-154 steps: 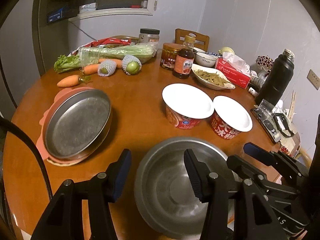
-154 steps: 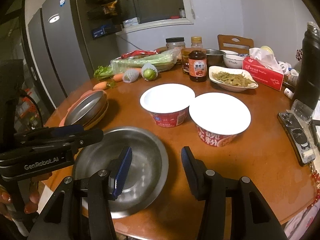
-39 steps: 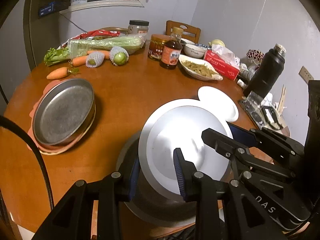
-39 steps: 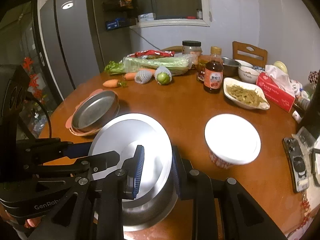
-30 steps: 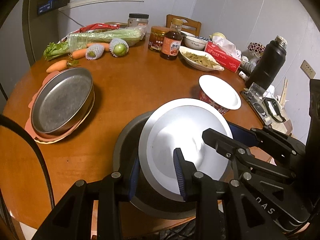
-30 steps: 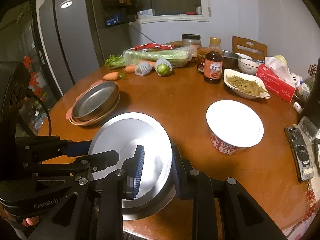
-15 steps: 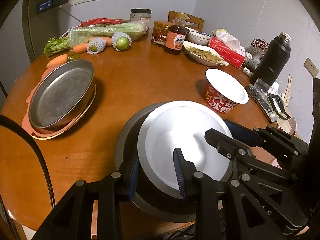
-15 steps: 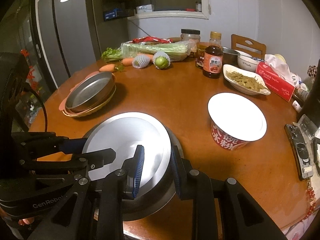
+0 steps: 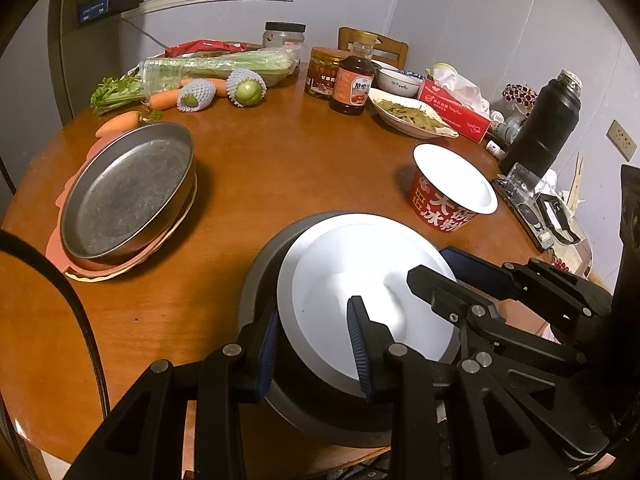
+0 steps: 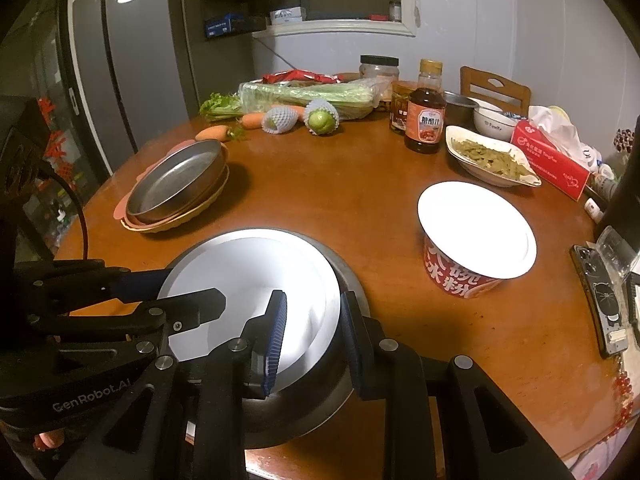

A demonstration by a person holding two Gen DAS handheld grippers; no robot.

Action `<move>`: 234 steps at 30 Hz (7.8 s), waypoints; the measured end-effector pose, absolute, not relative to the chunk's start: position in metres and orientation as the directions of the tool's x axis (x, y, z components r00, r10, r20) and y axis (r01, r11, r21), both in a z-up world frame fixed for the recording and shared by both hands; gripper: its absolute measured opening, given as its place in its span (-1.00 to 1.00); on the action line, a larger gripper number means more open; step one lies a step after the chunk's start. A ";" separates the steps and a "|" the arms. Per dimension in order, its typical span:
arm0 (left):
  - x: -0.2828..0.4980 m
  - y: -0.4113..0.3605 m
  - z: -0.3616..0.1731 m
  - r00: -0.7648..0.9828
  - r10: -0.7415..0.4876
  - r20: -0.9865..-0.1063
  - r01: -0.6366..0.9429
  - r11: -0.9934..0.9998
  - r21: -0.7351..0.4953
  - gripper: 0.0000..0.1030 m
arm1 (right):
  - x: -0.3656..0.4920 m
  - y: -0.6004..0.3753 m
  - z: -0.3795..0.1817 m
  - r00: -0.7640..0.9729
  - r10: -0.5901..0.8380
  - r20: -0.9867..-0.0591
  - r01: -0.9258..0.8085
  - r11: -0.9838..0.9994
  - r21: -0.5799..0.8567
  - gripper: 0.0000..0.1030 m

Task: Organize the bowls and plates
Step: 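Hold the white plate over the steel bowl with the left tool, then lower the white plate into the steel bowl and open the left tool, then move the left tool to the second white plate and grasp its rim, then lift the second white plate off the table with the left tool, then carry the white plate over the steel bowl with the left tool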

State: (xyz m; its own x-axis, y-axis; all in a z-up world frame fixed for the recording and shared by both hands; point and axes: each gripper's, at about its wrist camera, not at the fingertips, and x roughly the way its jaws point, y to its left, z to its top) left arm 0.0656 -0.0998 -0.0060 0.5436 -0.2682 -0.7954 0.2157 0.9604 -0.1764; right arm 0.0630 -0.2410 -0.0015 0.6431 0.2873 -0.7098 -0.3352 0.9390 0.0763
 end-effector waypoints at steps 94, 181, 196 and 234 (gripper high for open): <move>0.149 -0.197 0.043 0.574 -0.368 -0.732 0.441 0.892 -0.103 -0.01 | 0.109 -0.379 0.037 0.770 0.016 -0.638 0.106 0.982 0.153 0.21; 0.156 -0.185 0.030 0.482 -0.353 -0.802 0.404 0.902 -0.154 -0.60 | 0.120 -0.322 0.034 0.738 0.178 -0.651 -0.109 0.983 0.145 -0.48; 0.123 -0.135 0.053 0.545 -0.338 -0.767 0.359 0.921 -0.151 -0.60 | 0.096 -0.277 0.058 0.761 0.211 -0.613 -0.184 0.977 0.109 -0.48; 0.076 -0.103 0.028 0.555 -0.281 -0.783 0.304 0.945 -0.123 -0.60 | 0.049 -0.236 0.043 0.739 0.256 -0.623 -0.253 0.963 0.096 -0.48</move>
State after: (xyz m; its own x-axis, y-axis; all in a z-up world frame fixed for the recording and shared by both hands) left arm 0.0756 -0.1031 0.0275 0.5554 -0.2807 -0.7828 0.3039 0.9447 -0.1231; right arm 0.0487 -0.2358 0.0429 0.7387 0.2562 -0.6234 -0.2526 0.9628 0.0963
